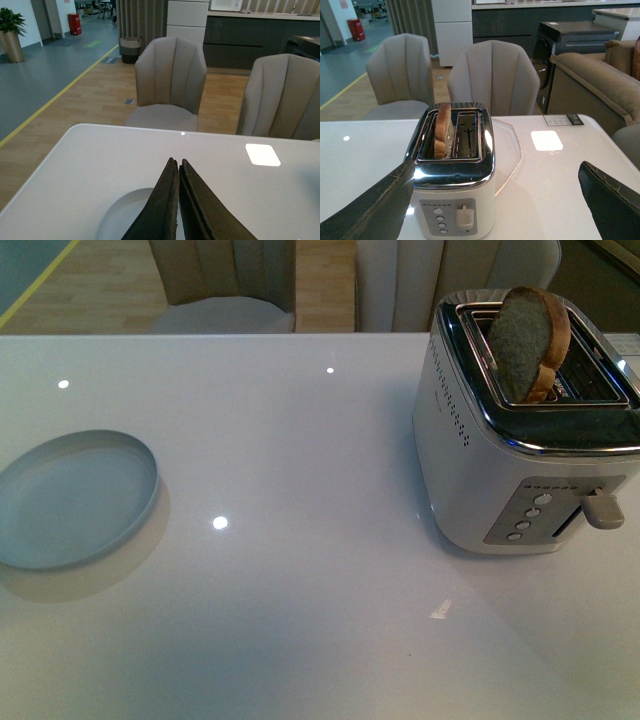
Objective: Left arm holds plate, right arm toasts bread
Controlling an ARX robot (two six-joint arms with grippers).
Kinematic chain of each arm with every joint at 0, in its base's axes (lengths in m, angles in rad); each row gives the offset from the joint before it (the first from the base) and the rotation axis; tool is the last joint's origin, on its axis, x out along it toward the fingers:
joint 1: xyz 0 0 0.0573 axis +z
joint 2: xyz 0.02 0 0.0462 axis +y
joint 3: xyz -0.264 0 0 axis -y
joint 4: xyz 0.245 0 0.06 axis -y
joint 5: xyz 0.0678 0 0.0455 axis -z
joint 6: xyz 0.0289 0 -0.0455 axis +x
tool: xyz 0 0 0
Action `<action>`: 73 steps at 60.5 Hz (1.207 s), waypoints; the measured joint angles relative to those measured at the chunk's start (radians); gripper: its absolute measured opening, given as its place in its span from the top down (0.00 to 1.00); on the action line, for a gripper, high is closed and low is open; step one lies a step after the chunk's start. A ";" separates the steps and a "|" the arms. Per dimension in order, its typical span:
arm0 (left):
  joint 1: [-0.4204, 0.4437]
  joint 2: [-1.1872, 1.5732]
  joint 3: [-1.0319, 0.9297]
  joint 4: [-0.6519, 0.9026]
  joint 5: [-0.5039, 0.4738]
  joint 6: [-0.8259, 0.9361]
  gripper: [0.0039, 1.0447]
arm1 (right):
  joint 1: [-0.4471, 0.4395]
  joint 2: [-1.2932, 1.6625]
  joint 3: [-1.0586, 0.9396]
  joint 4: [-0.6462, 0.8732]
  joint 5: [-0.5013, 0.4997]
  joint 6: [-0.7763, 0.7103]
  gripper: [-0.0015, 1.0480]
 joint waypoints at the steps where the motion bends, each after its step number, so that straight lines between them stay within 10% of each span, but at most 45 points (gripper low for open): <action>1: -0.008 -0.016 -0.003 -0.012 0.000 0.000 0.98 | 0.000 0.000 0.000 0.000 0.000 0.000 0.08; 73: -0.017 -0.740 -0.042 -0.669 -0.008 0.002 0.98 | 0.000 0.000 0.000 0.000 0.000 0.000 0.08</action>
